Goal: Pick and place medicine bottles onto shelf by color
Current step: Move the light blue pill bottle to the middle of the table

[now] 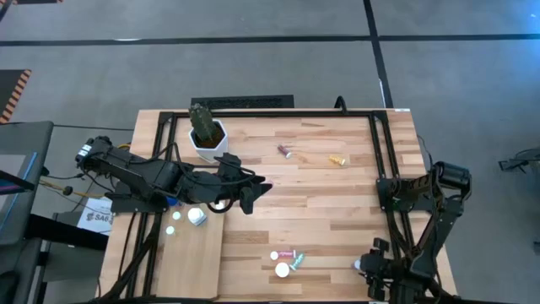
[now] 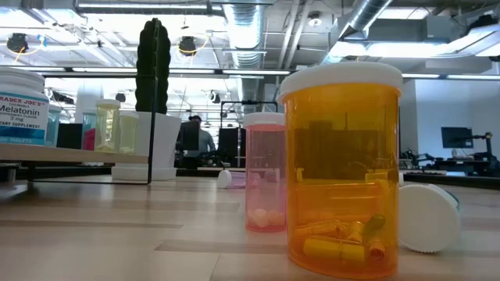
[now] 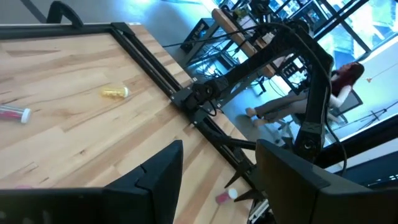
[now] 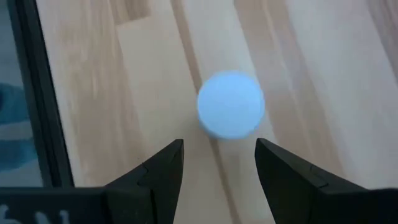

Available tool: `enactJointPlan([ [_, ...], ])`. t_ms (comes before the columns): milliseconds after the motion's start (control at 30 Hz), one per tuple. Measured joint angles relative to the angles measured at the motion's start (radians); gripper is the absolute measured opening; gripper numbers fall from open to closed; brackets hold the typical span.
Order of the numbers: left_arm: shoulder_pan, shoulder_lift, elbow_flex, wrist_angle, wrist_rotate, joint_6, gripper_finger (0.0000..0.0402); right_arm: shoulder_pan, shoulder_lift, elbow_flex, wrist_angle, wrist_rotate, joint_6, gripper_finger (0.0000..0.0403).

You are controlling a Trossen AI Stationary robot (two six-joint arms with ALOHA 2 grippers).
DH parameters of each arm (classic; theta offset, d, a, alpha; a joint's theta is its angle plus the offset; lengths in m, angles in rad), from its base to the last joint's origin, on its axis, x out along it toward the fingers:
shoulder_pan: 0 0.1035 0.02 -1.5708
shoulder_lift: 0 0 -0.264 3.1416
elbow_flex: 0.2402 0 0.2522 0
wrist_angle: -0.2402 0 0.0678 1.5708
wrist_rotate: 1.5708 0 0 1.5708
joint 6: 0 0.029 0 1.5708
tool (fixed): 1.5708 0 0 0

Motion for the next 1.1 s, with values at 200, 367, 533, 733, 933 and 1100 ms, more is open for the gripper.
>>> enactJointPlan([
  [200, 0.000, 0.000, 0.000, -0.001, 0.001, 0.000, 0.0188, -0.010, 0.004, 0.000, -0.001, 0.034, -0.008, 0.0221],
  [367, 0.000, 0.000, 0.000, -0.001, 0.001, -0.007, 0.0188, -0.010, 0.004, 0.000, 0.002, 0.074, -0.023, 0.0221],
  [533, 0.000, 0.000, 0.000, -0.001, -0.003, -0.021, 0.0188, -0.025, 0.005, 0.000, 0.012, 0.118, -0.053, 0.0220],
  [733, 0.000, -0.001, 0.000, -0.001, -0.004, -0.029, 0.0188, -0.043, 0.010, 0.000, 0.042, 0.126, -0.100, 0.0215],
  [933, 0.000, -0.001, 0.000, -0.002, -0.005, -0.030, 0.0188, -0.043, 0.010, 0.000, 0.048, 0.126, -0.105, 0.0179],
  [1100, 0.000, -0.001, 0.000, -0.002, -0.005, -0.029, 0.0188, -0.044, 0.010, 0.000, 0.053, 0.126, -0.104, 0.0139],
])
